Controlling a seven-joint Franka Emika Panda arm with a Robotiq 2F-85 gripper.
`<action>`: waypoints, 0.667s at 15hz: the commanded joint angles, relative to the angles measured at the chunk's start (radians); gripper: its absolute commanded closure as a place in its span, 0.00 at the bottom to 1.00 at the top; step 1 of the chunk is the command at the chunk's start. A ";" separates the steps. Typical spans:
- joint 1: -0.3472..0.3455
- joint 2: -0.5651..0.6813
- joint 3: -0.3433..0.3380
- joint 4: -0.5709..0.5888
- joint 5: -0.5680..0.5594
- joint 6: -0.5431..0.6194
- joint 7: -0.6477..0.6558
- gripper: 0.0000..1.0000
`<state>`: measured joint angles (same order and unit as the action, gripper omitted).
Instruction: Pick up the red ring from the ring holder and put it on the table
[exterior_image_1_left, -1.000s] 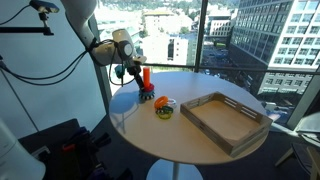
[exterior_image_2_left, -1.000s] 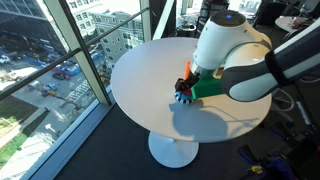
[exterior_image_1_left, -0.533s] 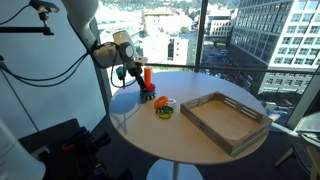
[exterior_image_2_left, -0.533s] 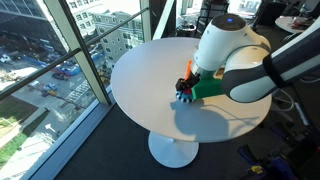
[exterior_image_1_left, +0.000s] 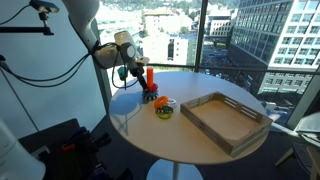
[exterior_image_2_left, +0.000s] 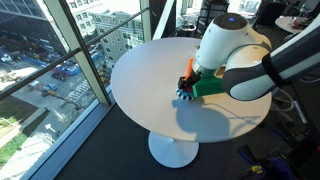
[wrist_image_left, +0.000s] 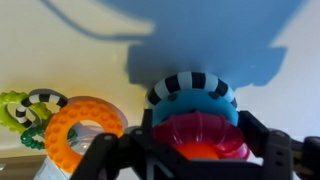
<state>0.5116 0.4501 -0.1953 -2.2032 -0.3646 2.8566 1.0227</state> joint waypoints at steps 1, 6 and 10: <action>0.027 -0.025 -0.035 -0.013 -0.024 0.010 0.037 0.41; 0.021 -0.064 -0.026 -0.022 -0.013 -0.019 0.028 0.41; 0.012 -0.108 -0.016 -0.031 -0.011 -0.038 0.026 0.41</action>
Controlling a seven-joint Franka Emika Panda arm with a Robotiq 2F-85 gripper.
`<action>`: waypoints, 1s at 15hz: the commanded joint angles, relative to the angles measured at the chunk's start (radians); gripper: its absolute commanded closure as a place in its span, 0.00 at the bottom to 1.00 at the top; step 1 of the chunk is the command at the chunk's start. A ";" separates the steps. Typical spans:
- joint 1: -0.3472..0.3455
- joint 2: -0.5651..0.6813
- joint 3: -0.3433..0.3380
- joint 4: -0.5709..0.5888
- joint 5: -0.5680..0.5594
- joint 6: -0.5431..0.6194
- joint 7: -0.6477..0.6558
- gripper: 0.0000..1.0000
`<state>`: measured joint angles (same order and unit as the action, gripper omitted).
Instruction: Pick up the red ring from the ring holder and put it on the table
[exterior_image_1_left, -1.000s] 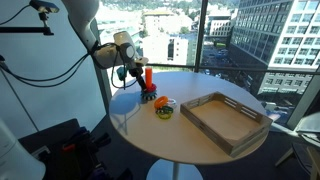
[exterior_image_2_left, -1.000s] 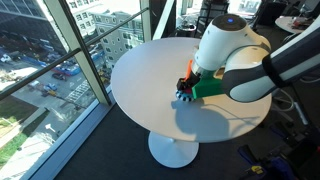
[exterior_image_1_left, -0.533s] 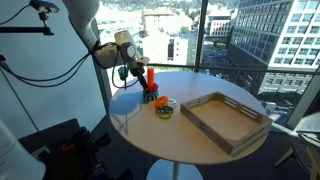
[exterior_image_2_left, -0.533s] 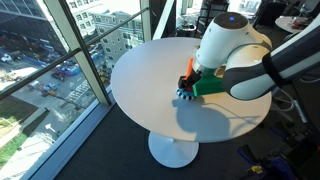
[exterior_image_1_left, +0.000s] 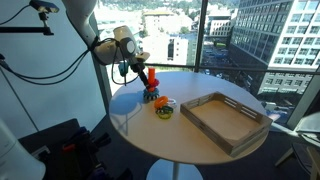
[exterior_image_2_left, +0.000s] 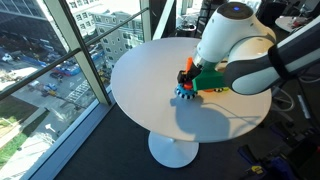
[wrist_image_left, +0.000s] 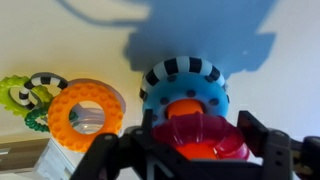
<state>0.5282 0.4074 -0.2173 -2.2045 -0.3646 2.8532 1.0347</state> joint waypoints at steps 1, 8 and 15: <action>-0.006 -0.078 0.007 -0.029 -0.012 -0.045 0.020 0.41; -0.045 -0.184 0.054 -0.039 -0.024 -0.121 0.060 0.41; -0.130 -0.275 0.147 -0.050 -0.025 -0.159 0.103 0.41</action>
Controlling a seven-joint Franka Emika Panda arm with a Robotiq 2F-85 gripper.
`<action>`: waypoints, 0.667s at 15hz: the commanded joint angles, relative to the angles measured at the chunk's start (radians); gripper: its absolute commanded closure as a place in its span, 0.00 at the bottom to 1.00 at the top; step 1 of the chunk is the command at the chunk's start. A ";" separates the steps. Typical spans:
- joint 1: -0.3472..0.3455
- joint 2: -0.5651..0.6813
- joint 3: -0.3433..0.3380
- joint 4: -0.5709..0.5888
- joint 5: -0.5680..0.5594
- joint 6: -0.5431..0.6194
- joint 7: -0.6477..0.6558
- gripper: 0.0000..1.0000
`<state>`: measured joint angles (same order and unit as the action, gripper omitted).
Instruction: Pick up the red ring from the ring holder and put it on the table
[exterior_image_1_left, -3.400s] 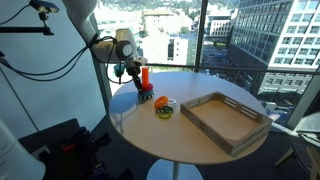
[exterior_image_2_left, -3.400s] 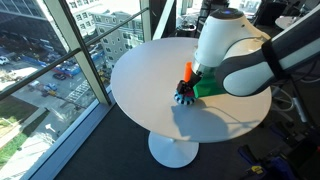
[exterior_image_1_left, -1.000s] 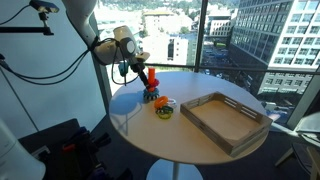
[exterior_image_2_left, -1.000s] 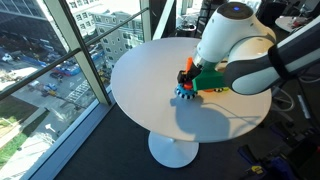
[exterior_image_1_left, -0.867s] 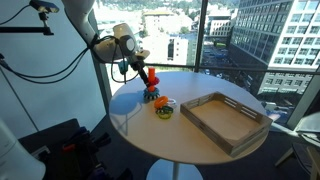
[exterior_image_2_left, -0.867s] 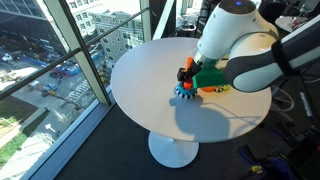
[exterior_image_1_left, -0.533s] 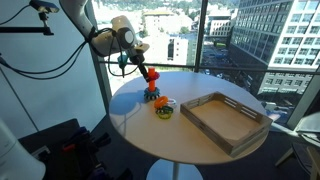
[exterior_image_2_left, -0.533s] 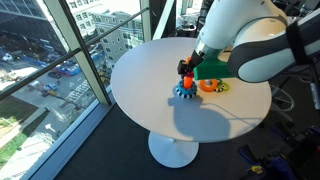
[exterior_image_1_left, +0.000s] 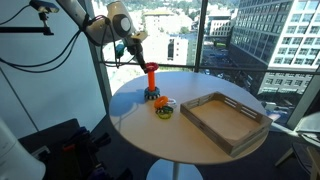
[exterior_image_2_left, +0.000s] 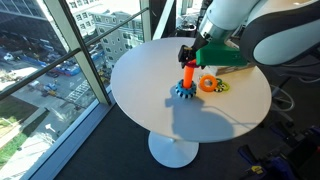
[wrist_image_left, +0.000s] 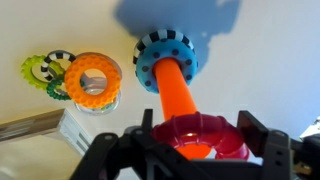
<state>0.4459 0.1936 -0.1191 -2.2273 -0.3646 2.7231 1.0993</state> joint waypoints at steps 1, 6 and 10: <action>-0.061 -0.072 0.061 -0.029 -0.025 -0.031 0.042 0.41; -0.129 -0.126 0.109 -0.051 -0.011 -0.037 0.050 0.41; -0.188 -0.161 0.129 -0.085 -0.007 -0.051 0.050 0.41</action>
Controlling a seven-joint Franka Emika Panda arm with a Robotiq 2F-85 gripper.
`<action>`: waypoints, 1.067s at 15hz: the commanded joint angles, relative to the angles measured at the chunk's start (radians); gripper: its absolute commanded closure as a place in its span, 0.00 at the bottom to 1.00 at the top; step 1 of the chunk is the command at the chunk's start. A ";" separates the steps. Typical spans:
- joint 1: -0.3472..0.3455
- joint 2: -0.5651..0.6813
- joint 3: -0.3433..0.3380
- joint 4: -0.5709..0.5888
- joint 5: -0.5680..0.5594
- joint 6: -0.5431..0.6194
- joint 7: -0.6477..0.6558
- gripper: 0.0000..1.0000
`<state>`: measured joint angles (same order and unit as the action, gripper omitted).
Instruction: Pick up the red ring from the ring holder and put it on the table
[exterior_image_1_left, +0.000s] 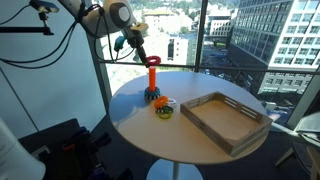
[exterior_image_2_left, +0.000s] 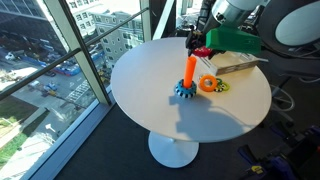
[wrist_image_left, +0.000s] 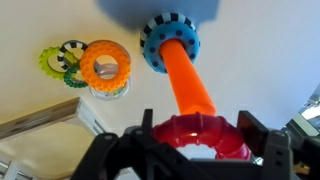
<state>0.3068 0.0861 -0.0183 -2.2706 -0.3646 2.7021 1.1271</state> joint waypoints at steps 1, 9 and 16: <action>-0.062 -0.060 0.031 -0.050 -0.003 -0.034 0.018 0.41; -0.162 -0.054 0.029 -0.101 0.028 -0.060 -0.011 0.41; -0.203 0.016 0.018 -0.141 0.058 -0.067 -0.037 0.41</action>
<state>0.1212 0.0797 -0.0030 -2.4036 -0.3366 2.6521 1.1233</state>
